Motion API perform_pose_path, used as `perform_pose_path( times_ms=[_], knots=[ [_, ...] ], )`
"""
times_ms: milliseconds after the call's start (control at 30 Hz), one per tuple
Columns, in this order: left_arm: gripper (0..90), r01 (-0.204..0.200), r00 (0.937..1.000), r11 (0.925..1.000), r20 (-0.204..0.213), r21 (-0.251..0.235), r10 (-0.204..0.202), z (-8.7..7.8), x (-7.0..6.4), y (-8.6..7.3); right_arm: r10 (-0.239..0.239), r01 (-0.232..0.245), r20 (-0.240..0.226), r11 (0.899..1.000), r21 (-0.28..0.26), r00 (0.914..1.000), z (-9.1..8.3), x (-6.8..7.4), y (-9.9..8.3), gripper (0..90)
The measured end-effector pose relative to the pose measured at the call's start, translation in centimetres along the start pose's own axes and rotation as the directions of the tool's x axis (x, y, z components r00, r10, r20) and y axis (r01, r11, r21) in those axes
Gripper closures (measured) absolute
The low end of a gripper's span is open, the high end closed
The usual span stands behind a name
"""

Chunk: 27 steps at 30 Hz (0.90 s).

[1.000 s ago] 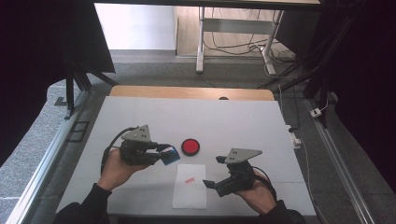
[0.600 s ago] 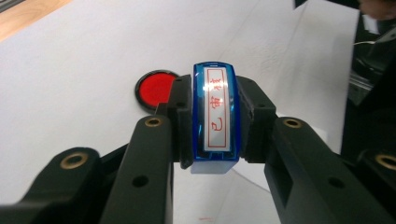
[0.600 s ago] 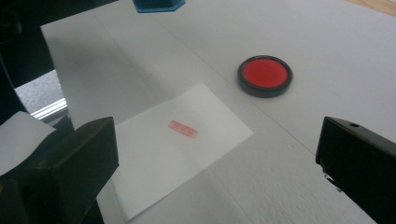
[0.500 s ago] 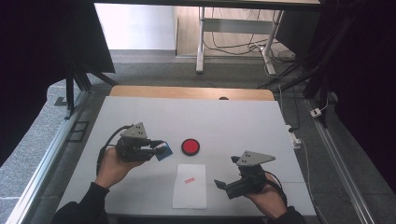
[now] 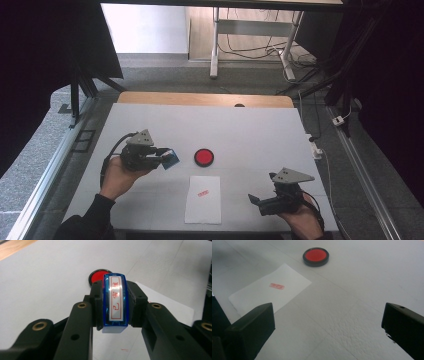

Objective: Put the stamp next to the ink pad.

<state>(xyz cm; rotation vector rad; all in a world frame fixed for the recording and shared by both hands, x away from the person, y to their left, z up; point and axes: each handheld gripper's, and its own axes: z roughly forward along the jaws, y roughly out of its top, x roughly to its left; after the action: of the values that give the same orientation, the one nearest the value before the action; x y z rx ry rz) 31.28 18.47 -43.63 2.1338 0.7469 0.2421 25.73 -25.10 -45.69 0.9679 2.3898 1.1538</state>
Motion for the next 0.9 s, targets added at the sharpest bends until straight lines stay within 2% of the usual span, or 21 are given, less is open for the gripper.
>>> perform_pose_path(
  times_ms=[267,433,700,900],
  knots=[
    [69.7,0.035,0.9986,0.9993,-0.039,0.014,-0.035,0.1,1.0,-0.6,0.022,-0.023,0.048,1.0,0.02,0.9986,-1.0,-0.7,-1.1,0.0],
    [69.7,0.061,0.996,0.9978,-0.066,0.027,-0.059,0.3,1.6,-1.1,0.047,-0.048,0.063,0.999,0.004,0.9969,-1.6,-1.1,-1.4,0.0],
    [69.7,0.098,0.9907,0.9939,-0.1,0.05,-0.093,1.0,2.5,-1.9,0.07,-0.07,0.065,0.998,-0.005,0.9954,-2.1,-1.4,-1.7,0.0],
    [69.6,0.11,0.988,0.991,-0.117,0.077,-0.101,2.0,2.9,-2.6,0.068,-0.068,0.06,0.998,-0.003,0.9959,-2.1,-1.4,-1.7,0.0]
  ],
)
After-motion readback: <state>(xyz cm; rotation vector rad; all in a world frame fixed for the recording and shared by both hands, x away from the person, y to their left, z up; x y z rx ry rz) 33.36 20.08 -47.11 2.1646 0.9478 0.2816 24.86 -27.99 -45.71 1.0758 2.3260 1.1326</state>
